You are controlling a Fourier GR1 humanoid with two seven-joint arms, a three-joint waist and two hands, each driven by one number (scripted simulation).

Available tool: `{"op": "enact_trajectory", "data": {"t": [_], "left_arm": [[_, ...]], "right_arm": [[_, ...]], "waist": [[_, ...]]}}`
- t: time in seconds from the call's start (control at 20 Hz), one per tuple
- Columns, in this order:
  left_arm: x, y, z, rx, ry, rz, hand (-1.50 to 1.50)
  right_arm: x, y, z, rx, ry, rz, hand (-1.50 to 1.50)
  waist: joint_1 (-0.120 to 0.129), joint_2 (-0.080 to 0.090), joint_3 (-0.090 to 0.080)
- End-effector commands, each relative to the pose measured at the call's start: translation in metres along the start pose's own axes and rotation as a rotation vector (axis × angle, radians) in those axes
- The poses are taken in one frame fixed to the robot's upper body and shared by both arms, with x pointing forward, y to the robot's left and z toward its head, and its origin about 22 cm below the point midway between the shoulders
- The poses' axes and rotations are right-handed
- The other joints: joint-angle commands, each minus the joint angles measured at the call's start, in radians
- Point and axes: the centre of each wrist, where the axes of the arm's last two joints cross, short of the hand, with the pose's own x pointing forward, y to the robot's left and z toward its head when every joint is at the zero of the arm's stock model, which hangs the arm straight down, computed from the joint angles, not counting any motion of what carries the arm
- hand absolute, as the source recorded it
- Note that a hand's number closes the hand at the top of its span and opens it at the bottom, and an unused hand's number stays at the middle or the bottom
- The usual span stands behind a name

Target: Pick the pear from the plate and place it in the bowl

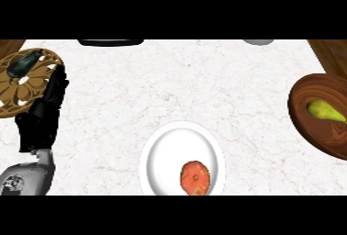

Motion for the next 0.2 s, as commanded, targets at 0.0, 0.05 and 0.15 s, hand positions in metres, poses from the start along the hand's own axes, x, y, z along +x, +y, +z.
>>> {"op": "enact_trajectory", "data": {"t": [0.0, 0.05, 0.15], "left_arm": [[0.003, 0.010, 0.007, -0.005, -0.017, -0.014, 0.00], [0.008, 0.008, 0.008, -0.007, -0.008, -0.015, 0.00], [0.015, -0.012, 0.010, -0.002, -0.009, -0.006, 0.00]], "right_arm": [[0.005, -0.006, 0.027, -0.005, -0.016, -0.022, -1.50], [0.010, -0.018, 0.035, -0.001, -0.017, -0.004, -1.50], [0.007, -0.018, 0.051, -0.001, -0.012, -0.001, -1.50]], "waist": [[0.008, 0.001, 0.001], [0.007, 0.001, 0.001], [0.006, 0.001, 0.001]]}}
